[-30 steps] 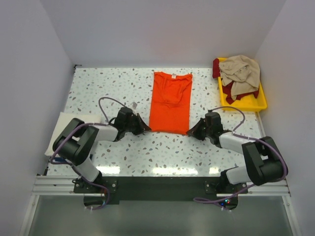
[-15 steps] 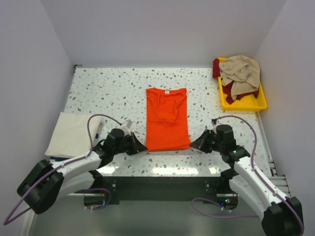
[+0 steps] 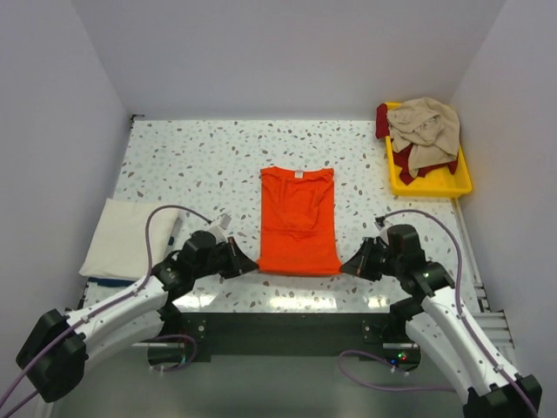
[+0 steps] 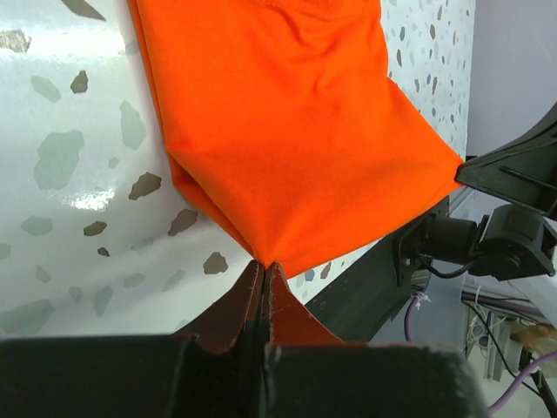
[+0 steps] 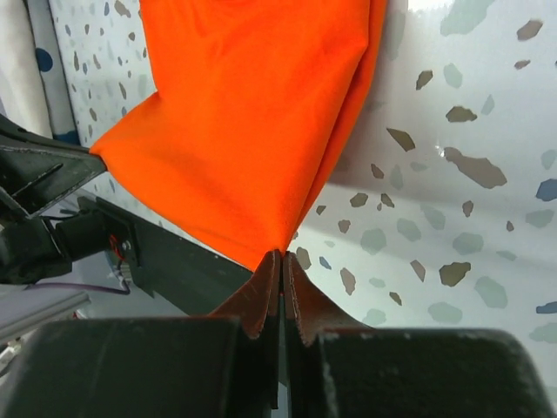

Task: Fold and stack the t-shirts
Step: Fold the tshirt

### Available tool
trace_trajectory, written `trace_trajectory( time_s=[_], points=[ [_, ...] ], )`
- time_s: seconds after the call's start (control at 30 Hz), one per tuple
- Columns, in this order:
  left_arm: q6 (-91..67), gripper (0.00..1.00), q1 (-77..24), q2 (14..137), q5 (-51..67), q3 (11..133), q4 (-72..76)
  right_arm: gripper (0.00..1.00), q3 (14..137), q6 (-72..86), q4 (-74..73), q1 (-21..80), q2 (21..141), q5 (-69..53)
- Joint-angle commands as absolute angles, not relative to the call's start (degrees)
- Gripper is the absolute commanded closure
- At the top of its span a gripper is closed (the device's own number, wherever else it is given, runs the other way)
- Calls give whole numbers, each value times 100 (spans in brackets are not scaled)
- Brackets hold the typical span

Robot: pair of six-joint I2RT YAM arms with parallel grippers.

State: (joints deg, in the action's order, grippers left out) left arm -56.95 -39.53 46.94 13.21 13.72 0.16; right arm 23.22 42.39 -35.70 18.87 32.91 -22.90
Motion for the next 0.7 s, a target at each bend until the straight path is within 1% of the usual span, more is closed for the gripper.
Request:
trace_trajectory(
  time_s=[0.0, 0.07, 0.17, 0.2, 0.23, 0.5, 0.67],
  points=[
    [-5450, 100, -3920, 4991, 1020, 2099, -316, 100, 2996, 3911, -3788, 1872, 3750, -1855],
    [-5283, 100, -3911, 5202, 1002, 2617, -421, 100, 3189, 3885, -3744, 1872, 4006, -1802],
    [-5072, 100, -3859, 5799, 1081, 3329, -518, 100, 3497, 3937, -3472, 1863, 4586, -1846],
    [-5028, 100, -3832, 6166, 1107, 3505, -536, 100, 3707, 3937, -3350, 1863, 4744, -1898],
    [-5001, 100, -3736, 6353, 1281, 3811, -545, 100, 3831, 3937, -3314, 1855, 4929, -1907],
    [-4869, 100, -3235, 7874, 1872, 5079, -351, 100, 5176, 3946, -2708, 1820, 6748, -1872],
    [-4887, 100, -2602, 8629, 2311, 5642, -141, 100, 5817, 3981, -2383, 1644, 7672, -2020]
  ],
)
